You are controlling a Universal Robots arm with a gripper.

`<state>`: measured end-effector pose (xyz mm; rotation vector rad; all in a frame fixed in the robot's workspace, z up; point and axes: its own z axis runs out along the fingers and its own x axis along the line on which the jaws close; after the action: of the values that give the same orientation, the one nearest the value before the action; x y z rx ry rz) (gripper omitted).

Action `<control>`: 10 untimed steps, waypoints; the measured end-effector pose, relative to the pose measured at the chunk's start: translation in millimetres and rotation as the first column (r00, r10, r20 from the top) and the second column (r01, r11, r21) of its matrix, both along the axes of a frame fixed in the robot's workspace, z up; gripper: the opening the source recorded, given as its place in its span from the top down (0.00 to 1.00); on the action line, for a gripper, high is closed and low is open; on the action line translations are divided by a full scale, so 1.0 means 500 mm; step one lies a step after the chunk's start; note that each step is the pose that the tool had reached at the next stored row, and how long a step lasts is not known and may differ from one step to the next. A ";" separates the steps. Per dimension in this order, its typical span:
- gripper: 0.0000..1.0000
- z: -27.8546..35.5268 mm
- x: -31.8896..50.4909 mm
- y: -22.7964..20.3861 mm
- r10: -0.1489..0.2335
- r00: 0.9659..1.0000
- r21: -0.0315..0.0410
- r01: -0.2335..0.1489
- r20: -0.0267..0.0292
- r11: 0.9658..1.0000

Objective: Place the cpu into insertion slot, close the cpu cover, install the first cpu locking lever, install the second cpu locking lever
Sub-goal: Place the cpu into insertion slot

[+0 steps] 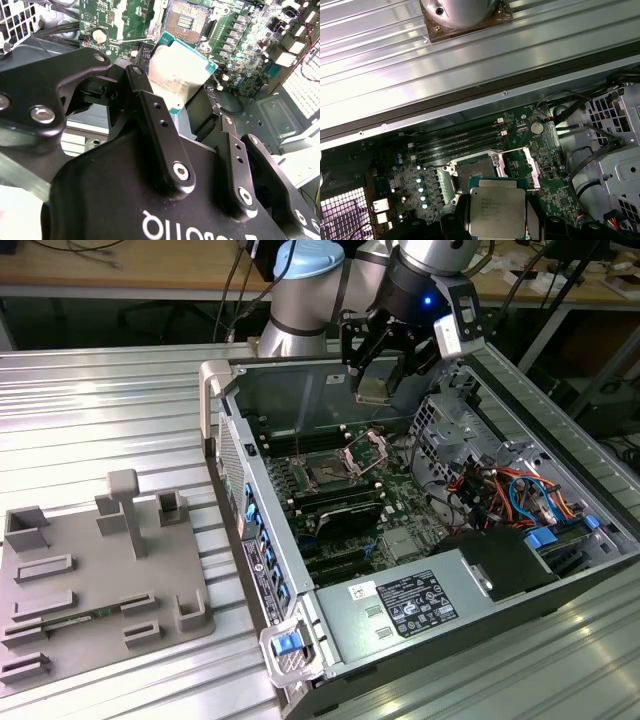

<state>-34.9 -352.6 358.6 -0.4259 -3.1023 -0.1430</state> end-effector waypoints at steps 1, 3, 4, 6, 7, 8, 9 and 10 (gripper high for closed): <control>0.45 0.000 0.000 0.0000 0.000 1.000 0.000 0.000 0.000 1.000; 0.45 0.000 0.000 0.0000 -0.002 1.000 0.000 0.002 0.000 1.000; 0.45 0.000 0.000 0.0000 -0.004 1.000 0.000 0.004 0.000 1.000; 0.45 0.000 0.000 0.0000 -0.008 1.000 0.000 0.008 0.000 1.000; 0.45 0.000 0.000 0.0000 -0.010 1.000 0.000 0.010 0.000 1.000; 0.45 0.000 0.000 0.0000 -0.012 1.000 0.000 0.012 0.000 1.000; 0.45 0.000 0.000 0.0000 -0.015 1.000 0.000 0.015 0.000 1.000; 0.45 0.000 0.000 0.0000 -0.018 1.000 0.000 0.018 0.000 1.000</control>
<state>-35.1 -352.6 358.6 -0.4536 -3.0991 -0.1431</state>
